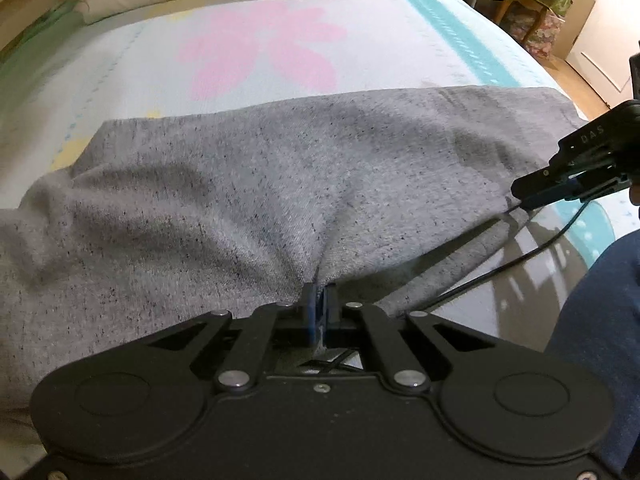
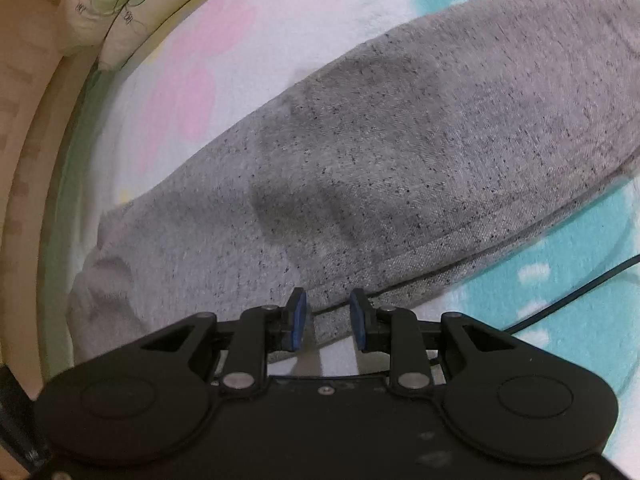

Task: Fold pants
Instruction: 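Close the left gripper on the waistband end of the folded pants, then lift the waistband end with the left gripper and fold it toward the hems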

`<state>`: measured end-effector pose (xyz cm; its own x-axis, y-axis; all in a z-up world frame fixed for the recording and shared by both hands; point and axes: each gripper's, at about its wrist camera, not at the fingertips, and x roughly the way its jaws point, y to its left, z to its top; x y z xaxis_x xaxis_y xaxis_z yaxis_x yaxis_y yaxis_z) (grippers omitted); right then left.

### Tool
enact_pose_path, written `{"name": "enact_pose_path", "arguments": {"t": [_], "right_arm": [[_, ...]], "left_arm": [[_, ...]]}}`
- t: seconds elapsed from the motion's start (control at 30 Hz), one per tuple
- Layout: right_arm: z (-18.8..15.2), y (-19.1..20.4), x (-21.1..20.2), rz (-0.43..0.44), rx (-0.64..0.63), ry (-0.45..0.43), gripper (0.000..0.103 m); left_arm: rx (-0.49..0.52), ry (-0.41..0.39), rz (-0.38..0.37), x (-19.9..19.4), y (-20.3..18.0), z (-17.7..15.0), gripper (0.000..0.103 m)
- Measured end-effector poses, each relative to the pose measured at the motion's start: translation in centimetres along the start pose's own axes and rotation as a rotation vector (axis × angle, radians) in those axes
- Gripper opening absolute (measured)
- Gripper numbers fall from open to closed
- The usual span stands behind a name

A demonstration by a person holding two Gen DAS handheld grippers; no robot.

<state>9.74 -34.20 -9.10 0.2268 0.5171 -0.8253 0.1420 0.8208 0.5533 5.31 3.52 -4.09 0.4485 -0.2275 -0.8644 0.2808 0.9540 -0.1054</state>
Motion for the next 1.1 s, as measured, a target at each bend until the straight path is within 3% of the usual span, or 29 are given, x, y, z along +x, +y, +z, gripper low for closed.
{"name": "enact_pose_path", "arguments": {"t": [0.17,0.2,0.23,0.47,0.7,0.87,0.93,1.03,1.1], "right_arm": [[0.8,-1.0,0.1,0.035,0.066,-0.031,0.023],[0.7,-1.1,-0.1,0.039,0.064,-0.045,0.006],[0.7,-1.0,-0.2,0.036,0.056,-0.052,0.002],[-0.5,0.1,-3.0,-0.017,-0.069,-0.066,0.002],[-0.3,1.0,-4.4,-0.073,-0.148,-0.051,0.003],[0.6,3.5,-4.2,-0.104,-0.221,-0.067,0.011],[0.8,4.4,-4.1,-0.106,-0.253,-0.071,0.012],[1.0,6.0,-3.8,-0.103,-0.287,-0.077,0.014],[1.2,6.9,-3.4,-0.098,-0.303,-0.074,0.014]], "left_arm": [[-0.023,0.007,-0.004,0.2,0.1,-0.1,0.003],[-0.023,0.002,-0.003,0.1,0.0,-0.1,0.003],[-0.023,-0.002,-0.003,-0.1,-0.1,-0.1,0.003],[-0.022,-0.018,-0.031,-1.7,-0.4,-0.2,0.003],[-0.007,0.062,-0.033,0.3,-0.7,-1.9,0.004],[-0.042,0.099,-0.023,1.4,-0.5,-1.4,0.014],[-0.004,0.100,-0.033,0.4,-0.8,-1.2,0.027],[0.043,0.053,-0.022,-1.4,-0.6,-0.7,0.034],[0.002,0.017,0.023,-2.4,0.8,-0.2,0.034]]}}
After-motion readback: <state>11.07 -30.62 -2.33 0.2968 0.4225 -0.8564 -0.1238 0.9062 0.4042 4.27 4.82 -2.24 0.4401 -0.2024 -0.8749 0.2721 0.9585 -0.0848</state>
